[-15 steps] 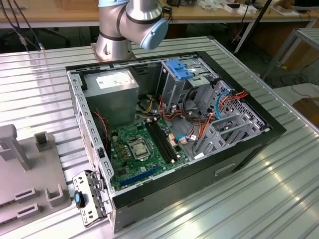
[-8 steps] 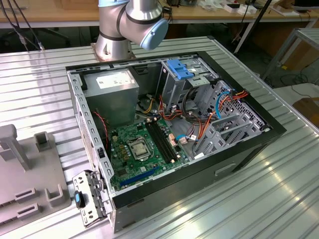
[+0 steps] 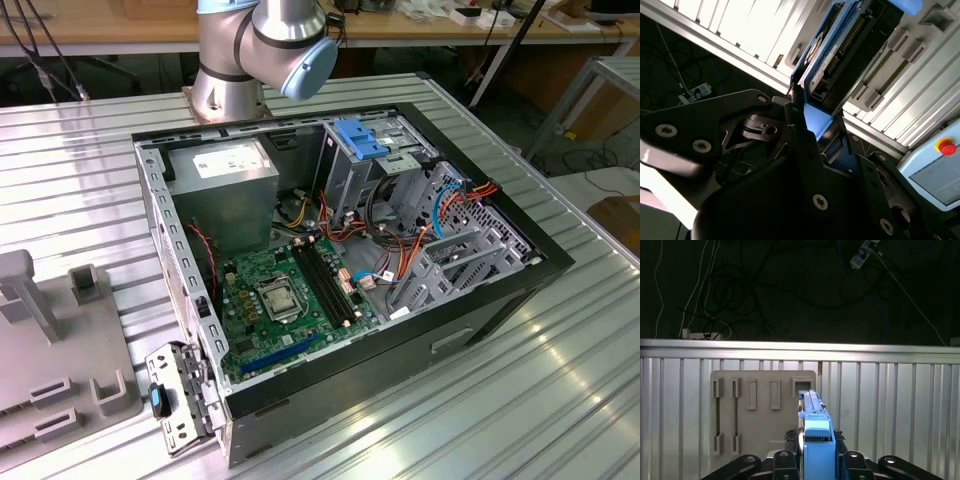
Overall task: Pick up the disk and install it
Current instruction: 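Pick up the disk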
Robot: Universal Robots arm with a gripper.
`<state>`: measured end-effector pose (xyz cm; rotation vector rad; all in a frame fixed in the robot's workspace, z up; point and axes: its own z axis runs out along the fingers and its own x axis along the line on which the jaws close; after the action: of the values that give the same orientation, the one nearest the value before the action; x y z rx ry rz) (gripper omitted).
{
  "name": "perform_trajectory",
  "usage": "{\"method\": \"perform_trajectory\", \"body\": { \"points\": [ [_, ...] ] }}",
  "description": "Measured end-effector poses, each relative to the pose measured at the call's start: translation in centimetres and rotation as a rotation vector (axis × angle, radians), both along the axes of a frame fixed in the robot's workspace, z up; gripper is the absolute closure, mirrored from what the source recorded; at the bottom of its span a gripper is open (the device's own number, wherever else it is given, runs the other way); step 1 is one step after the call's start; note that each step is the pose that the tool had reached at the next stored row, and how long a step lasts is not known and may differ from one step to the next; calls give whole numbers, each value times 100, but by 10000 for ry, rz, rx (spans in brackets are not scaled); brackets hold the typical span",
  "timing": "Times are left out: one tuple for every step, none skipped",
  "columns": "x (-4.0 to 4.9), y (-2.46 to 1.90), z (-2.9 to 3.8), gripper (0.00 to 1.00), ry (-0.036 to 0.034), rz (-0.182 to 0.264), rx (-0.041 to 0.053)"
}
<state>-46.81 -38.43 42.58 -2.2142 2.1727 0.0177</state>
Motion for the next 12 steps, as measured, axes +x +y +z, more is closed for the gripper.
{"method": "perform_trajectory", "body": {
  "points": [
    [0, 0, 1, 63, 0, 0, 0],
    [0, 0, 2, 63, -1, 0, 0],
    [0, 0, 3, 63, 0, 0, 0],
    [0, 0, 4, 63, -1, 1, 0],
    [0, 0, 6, 63, 0, 0, 0],
    [0, 0, 11, 63, 2, 0, -1],
    [0, 0, 17, 63, 2, 0, -1],
    [0, 0, 24, 63, 0, 0, 0],
    [0, 0, 37, 63, 1, 0, -1],
    [0, 0, 50, 63, 1, 0, -1],
    [0, 0, 82, 63, 1, 0, -1],
    [0, 0, 118, 63, 0, 0, 0]
  ]
}}
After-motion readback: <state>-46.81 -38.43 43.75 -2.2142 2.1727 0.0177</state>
